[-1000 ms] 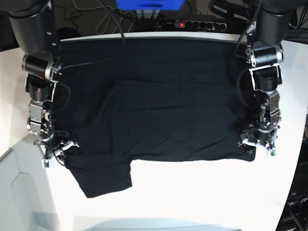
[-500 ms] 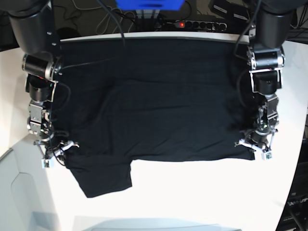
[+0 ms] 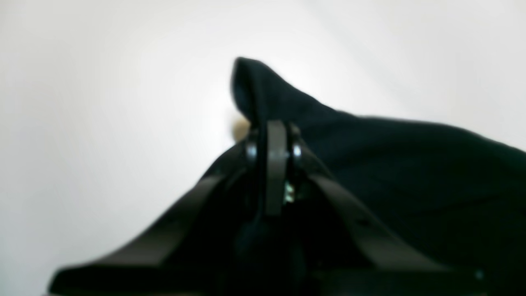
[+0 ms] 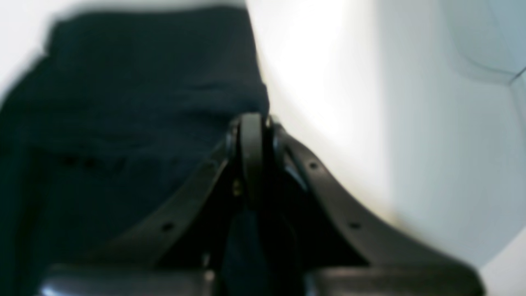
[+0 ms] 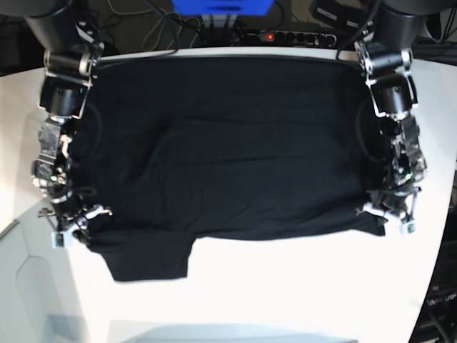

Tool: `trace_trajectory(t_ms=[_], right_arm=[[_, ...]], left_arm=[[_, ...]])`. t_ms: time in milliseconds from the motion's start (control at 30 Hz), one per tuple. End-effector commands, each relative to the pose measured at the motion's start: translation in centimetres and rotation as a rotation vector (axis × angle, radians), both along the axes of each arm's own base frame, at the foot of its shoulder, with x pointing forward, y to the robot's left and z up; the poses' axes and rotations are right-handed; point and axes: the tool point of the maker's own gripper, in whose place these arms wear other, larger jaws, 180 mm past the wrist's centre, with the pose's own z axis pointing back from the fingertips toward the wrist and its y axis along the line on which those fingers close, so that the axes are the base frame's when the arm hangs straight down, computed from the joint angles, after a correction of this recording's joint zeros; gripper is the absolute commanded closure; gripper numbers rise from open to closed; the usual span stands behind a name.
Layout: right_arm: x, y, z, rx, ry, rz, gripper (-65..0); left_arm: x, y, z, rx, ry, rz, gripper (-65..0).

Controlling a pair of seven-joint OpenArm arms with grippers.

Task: Fold the T-shirt properly
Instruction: 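Grasp the hem corners and fold them over toward the collar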

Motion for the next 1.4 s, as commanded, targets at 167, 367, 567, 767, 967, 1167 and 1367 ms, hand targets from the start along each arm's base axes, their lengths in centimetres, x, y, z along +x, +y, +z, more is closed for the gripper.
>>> trace_trajectory(t_ms=[167, 367, 567, 767, 967, 1167, 1367], right_arm=[[-3.1, -0.7, 5.0, -0.046, -0.115, 0.000, 0.0], [-8.1, -1.9, 4.5, -0.103, -0.091, -0.023, 0.0], [-12.2, -2.2, 0.8, -0.110, 0.022, -0.002, 0.0], [-15.2, -0.6, -1.7, -0.090, 0.106, 0.114, 0.0], [-15.8, -0.5, -2.3, -0.092, 0.126, 0.121, -1.2], [-15.8, -0.5, -1.9, -0.093, 0.118, 0.121, -19.5], [-15.5, 0.0, -1.8, -0.076, 0.105, 0.116, -26.3]], left_arm=[[-3.8, 0.2, 4.3, 0.051, -0.119, 0.010, -0.2], [-9.4, 0.9, 3.0, 0.059, -0.099, 0.073, -0.2], [-12.9, 1.3, 0.5, 0.040, -0.030, 0.114, -0.2], [-14.7, 0.8, -1.5, 0.014, 0.023, 0.128, -0.5], [-15.7, 0.7, -1.5, 0.030, 0.037, 0.120, -8.9], [-16.2, 0.5, 0.2, 0.070, 0.008, 0.099, -34.9], [-16.0, 2.4, 1.5, 0.092, -0.024, 0.144, -39.1]])
